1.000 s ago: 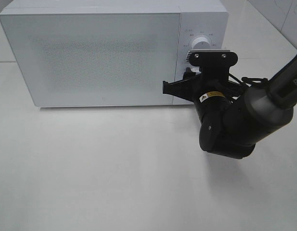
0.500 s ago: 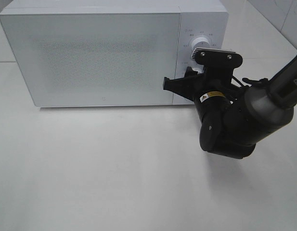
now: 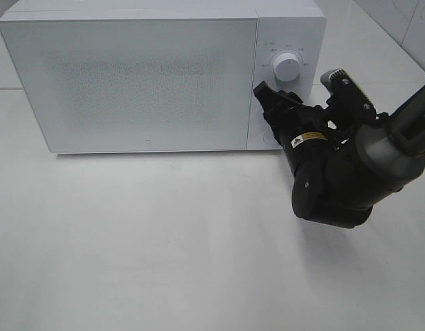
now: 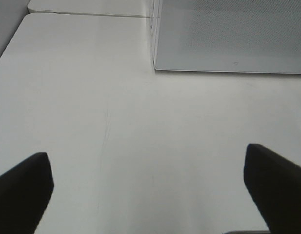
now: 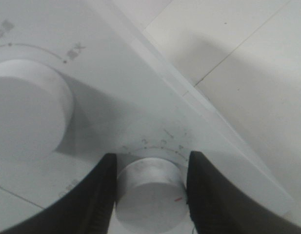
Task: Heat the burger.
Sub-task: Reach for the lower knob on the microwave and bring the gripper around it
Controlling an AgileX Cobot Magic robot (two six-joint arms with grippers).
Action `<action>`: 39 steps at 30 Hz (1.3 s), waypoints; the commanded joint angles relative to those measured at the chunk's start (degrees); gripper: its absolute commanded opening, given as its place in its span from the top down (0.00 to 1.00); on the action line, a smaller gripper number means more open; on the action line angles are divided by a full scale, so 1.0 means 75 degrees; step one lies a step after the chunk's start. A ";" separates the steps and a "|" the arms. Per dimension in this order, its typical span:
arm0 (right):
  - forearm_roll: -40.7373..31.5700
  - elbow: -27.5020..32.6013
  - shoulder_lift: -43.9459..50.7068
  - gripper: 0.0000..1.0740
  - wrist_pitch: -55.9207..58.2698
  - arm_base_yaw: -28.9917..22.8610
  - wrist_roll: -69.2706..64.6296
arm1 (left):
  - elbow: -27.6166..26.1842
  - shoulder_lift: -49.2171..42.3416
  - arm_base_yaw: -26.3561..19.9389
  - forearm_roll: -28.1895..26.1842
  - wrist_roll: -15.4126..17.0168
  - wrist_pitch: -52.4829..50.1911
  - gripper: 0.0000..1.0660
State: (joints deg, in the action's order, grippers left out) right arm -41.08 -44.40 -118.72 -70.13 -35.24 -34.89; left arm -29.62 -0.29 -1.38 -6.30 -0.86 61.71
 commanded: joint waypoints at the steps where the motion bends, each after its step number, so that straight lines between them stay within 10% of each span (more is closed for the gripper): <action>1: 0.1283 -0.0168 0.0000 1.00 -0.0237 -0.0099 -0.1138 | 0.0008 -0.0046 -0.0008 -0.0008 -0.0015 -0.0053 0.05; 39: 0.1383 -0.0168 0.0000 1.00 0.0076 -0.0099 -0.7609 | 0.0008 -0.0046 -0.0008 -0.0008 -0.0015 -0.0053 0.05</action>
State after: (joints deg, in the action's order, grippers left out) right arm -41.08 -44.12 -119.29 -68.87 -34.95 -89.21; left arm -29.62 -0.29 -1.38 -6.30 -0.86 61.71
